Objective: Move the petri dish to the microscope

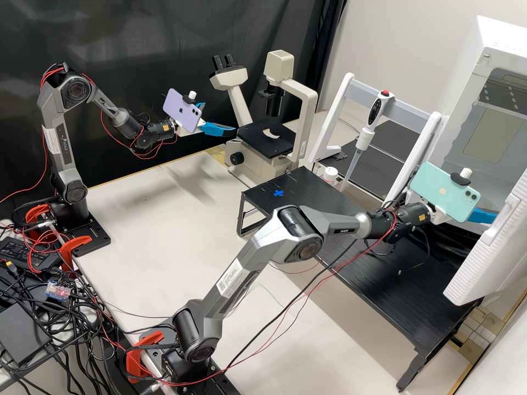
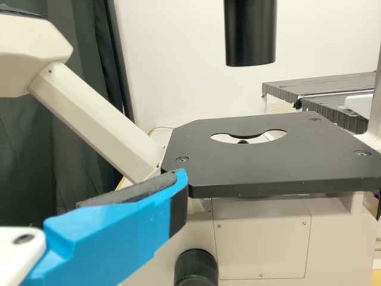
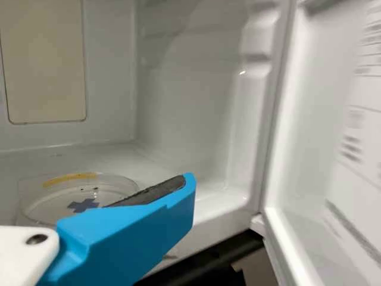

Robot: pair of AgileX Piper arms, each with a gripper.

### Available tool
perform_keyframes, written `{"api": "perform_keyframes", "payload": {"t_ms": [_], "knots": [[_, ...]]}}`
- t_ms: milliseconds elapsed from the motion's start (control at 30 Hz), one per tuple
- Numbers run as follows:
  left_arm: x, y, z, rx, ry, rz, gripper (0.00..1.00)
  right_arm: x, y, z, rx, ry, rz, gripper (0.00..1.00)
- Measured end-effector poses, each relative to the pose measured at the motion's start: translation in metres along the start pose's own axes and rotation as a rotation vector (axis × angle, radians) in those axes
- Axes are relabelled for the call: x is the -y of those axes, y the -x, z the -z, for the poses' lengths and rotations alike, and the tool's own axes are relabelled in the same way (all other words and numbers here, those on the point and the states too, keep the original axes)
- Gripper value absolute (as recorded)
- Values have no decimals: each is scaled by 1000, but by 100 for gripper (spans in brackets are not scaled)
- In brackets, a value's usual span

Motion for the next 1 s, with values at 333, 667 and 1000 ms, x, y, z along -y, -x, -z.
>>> {"api": "perform_keyframes", "payload": {"t_ms": [333,667,1000], "knots": [[0,0,0,0,0,0,100,13,-26,-6,3,49,45,100],[0,0,0,0,0,0,100,18,-27,-10,-7,2,96,100],[0,0,0,0,0,0,100,10,-20,-19,-8,-13,109,0]]}}
